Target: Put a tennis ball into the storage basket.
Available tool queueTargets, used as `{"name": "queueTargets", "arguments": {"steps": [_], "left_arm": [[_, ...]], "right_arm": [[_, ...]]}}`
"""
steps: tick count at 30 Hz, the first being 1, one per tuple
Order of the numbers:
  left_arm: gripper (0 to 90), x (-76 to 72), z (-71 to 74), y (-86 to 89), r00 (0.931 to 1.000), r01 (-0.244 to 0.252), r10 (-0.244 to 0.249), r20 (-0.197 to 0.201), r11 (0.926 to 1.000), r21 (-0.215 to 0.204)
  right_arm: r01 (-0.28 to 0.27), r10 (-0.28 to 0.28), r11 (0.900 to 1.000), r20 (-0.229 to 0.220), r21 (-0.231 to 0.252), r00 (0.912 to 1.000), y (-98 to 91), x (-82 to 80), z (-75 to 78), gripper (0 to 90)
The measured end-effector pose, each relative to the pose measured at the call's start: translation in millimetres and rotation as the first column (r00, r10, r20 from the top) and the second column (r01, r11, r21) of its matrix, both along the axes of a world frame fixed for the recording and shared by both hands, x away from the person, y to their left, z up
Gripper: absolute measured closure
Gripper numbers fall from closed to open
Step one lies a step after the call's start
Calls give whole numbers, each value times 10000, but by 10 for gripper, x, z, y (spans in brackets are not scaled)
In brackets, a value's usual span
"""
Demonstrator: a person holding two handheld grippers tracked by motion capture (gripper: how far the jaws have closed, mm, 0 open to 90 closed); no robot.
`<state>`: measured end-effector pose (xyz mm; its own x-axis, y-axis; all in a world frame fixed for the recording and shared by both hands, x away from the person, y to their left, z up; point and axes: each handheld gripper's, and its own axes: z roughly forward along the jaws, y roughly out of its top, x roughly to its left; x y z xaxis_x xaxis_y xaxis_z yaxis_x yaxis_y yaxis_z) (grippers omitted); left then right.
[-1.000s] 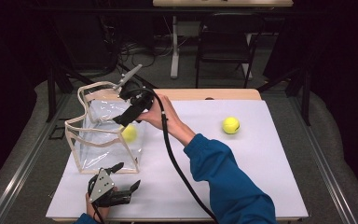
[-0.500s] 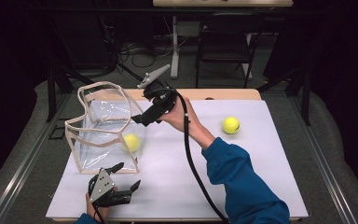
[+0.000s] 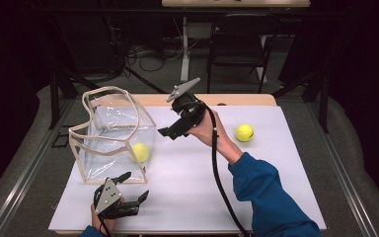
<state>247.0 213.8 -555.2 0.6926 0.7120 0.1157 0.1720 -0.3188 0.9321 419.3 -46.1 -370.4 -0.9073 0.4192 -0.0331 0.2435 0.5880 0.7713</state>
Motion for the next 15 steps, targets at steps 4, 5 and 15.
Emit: {"name": "queueTargets", "arguments": {"steps": [4, 5, 15], "left_arm": [[160, -4, 1, 0, 10000, -27, 27, 8, 10000, -19], [160, -4, 0, -2, 10000, -30, 30, -10, 10000, -29], [160, -6, 2, -4, 10000, -24, 24, 1, 10000, 55]], "right_arm": [[73, -73, 10000, 25, -16, 10000, -114, -22, -72, 0], [110, -110, 9999, -8, -43, 9999, -144, -32, -90, 0], [207, -207, 9998, -102, -24, 9997, -422, -105, -281, 0]]}}
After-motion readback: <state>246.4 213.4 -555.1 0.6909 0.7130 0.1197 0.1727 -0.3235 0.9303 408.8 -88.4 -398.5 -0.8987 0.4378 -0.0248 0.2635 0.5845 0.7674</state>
